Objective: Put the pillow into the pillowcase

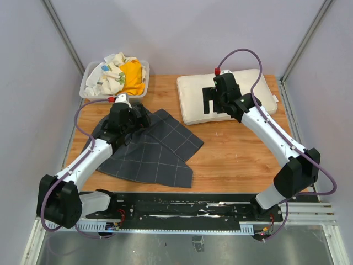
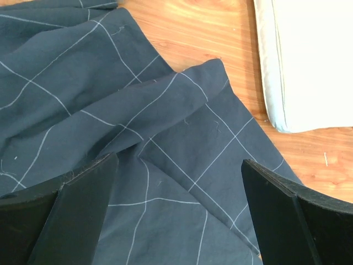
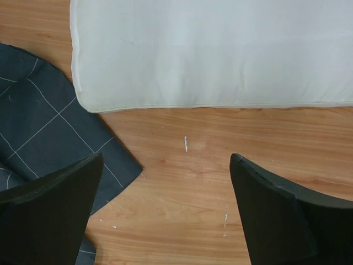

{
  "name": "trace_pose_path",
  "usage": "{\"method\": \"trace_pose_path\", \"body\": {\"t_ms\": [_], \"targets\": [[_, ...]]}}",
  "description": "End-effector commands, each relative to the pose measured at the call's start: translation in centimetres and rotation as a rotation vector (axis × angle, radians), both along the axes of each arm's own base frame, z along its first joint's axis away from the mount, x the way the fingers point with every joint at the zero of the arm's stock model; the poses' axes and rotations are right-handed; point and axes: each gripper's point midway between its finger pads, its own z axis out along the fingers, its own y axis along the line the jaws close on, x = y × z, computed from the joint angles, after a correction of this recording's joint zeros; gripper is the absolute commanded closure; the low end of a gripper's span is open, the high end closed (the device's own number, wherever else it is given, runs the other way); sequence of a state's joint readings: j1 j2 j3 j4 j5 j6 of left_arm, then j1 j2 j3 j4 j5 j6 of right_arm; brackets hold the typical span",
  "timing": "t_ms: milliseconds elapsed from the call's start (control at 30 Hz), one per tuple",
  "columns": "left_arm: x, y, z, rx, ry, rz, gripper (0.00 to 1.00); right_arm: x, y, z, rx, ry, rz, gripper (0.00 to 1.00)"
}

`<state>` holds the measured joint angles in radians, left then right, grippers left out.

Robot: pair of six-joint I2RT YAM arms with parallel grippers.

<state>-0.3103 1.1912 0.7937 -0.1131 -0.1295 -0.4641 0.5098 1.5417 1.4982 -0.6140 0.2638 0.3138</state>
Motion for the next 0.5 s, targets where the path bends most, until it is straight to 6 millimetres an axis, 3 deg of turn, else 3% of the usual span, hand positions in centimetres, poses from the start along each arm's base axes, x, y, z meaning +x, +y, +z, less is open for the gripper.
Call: {"method": "trace_pose_path", "body": {"t_ms": [0,167,267,467], "targets": [[0.7,-0.1,1.5,0.011,-0.036,0.004,0.01,0.0,0.9,0.8,0.008,-0.015,0.034,0.02],[0.6,-0.5,1.8,-0.038,-0.054,0.005,0.01,0.2,1.8,0.9,0.048,-0.045,0.066,0.02],[0.6,-1.8,1.8,-0.065,-0.044,-0.058,0.01,0.0,2.0,0.6,0.052,-0.039,0.082,0.02],[1.1,-2.7,1.1,-0.043,-0.006,-0.094,0.01,-0.6,1.4,-0.1,0.031,-0.040,0.089,0.02]]}}
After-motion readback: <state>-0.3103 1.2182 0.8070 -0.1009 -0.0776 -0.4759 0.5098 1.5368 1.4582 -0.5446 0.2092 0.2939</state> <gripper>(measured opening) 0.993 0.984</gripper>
